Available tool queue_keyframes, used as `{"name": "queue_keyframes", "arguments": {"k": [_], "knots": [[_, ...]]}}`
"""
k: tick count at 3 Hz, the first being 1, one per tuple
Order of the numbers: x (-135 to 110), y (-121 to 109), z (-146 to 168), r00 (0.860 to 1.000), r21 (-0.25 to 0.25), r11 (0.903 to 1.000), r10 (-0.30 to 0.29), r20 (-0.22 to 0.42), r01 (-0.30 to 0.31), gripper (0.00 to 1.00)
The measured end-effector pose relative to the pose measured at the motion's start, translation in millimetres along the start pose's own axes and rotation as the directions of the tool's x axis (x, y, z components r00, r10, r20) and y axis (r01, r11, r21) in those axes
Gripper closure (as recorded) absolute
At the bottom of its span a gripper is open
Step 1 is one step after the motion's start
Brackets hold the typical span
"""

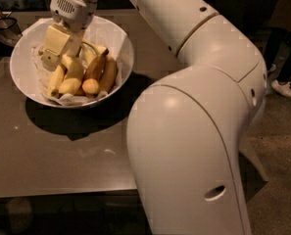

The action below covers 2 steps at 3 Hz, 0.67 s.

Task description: Pick banana from white bowl

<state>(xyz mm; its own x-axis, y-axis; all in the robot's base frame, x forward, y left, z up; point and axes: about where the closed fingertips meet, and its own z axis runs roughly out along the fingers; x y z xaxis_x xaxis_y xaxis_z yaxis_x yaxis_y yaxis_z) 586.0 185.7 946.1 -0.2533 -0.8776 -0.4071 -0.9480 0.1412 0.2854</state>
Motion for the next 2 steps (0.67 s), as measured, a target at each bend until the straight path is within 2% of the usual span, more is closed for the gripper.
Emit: {"name": "queue_keyframes", "arguments": {"k": [2], "knots": [[0.0,0.0,0.1,1.000,0.000,1.0000,0.000,0.000,0.000,0.34]]}}
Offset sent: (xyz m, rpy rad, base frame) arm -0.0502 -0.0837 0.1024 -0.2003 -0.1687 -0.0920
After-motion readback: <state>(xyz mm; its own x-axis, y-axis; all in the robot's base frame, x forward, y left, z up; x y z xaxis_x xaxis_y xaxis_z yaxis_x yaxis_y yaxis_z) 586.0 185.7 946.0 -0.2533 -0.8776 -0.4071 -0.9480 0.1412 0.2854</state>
